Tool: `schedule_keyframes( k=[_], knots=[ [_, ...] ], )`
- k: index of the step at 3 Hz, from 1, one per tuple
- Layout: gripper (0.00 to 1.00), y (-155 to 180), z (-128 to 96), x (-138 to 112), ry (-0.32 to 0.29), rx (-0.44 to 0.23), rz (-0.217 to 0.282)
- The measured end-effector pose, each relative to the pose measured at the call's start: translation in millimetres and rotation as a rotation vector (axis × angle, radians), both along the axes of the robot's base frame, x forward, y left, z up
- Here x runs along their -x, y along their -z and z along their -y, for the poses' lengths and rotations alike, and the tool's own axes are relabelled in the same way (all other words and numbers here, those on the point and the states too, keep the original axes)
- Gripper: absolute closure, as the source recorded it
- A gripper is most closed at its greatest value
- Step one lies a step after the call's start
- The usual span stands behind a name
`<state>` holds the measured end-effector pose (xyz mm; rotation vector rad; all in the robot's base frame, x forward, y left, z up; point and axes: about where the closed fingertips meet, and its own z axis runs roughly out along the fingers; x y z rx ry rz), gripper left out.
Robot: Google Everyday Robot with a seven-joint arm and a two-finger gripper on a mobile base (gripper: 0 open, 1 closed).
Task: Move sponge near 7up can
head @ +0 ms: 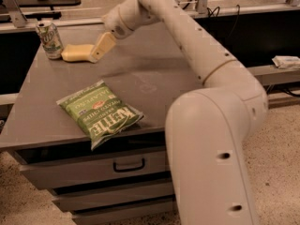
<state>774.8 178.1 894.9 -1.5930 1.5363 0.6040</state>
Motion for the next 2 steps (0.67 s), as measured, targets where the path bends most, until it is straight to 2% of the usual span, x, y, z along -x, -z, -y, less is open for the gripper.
schedule_keyframes(
  k=[1, 2],
  knots=[
    [0.00, -27.7, 59.8, 23.8, 0.040, -0.088, 0.006],
    [0.00, -16.1, 108.4, 25.2, 0.098, -0.089, -0.017]
  ],
)
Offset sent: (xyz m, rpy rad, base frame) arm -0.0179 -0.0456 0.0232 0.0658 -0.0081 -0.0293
